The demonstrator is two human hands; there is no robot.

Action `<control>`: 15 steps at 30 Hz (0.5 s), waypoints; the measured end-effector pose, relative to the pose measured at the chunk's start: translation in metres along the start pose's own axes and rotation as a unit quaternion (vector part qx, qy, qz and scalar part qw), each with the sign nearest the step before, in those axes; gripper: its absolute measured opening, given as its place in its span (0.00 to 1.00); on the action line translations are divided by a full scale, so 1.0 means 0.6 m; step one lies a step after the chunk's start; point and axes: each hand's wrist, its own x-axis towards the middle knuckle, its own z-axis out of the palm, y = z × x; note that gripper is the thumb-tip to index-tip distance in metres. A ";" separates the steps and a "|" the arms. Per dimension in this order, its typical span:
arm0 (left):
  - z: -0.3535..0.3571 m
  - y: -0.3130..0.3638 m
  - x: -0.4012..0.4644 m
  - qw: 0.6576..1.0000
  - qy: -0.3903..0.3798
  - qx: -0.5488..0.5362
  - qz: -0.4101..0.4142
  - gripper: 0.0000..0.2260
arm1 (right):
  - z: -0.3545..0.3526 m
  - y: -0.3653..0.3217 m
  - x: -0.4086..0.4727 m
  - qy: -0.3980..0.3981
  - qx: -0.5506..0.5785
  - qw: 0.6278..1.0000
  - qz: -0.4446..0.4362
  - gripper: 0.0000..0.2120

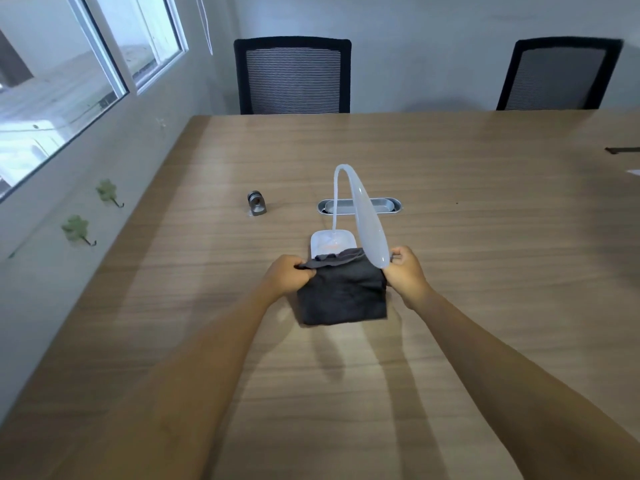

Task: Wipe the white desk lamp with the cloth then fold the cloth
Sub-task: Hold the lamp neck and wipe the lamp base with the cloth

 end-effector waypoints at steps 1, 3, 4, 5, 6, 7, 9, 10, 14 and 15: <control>-0.001 0.002 0.009 1.000 0.001 -0.006 -0.008 0.08 | 0.004 -0.002 0.009 0.005 0.002 1.000 -0.005 0.11; -0.002 0.002 0.031 0.999 0.005 -0.024 -0.023 0.10 | 0.013 -0.013 0.020 0.015 0.017 1.000 -0.009 0.13; -0.003 0.003 0.041 0.999 0.009 -0.037 -0.026 0.10 | 0.016 -0.020 0.020 0.020 0.031 0.999 -0.007 0.14; -0.005 0.002 0.050 0.999 0.010 -0.046 -0.028 0.10 | 0.020 -0.026 0.023 0.022 0.058 0.998 -0.005 0.17; -0.007 0.002 0.057 0.998 0.009 -0.049 -0.030 0.10 | 0.022 -0.033 0.025 0.026 0.081 0.996 0.002 0.21; -0.008 0.000 0.066 0.999 0.006 -0.046 -0.029 0.09 | 0.024 -0.035 0.033 0.033 0.074 0.997 -0.002 0.22; -0.012 -0.004 0.081 0.999 0.004 -0.023 -0.023 0.09 | 0.032 -0.029 0.052 0.052 0.004 0.999 -0.017 0.13; -0.017 -0.005 0.090 1.000 0.006 -0.017 -0.018 0.08 | 0.041 -0.025 0.056 0.070 -0.004 0.997 -0.008 0.09; -0.043 -0.004 0.123 0.998 0.001 0.041 0.042 0.19 | 0.084 0.022 0.044 0.137 -0.159 0.971 -0.116 0.13; -0.047 -0.002 0.129 0.995 0.000 0.078 0.068 0.20 | 0.098 0.033 0.030 0.117 -0.211 0.958 -0.153 0.18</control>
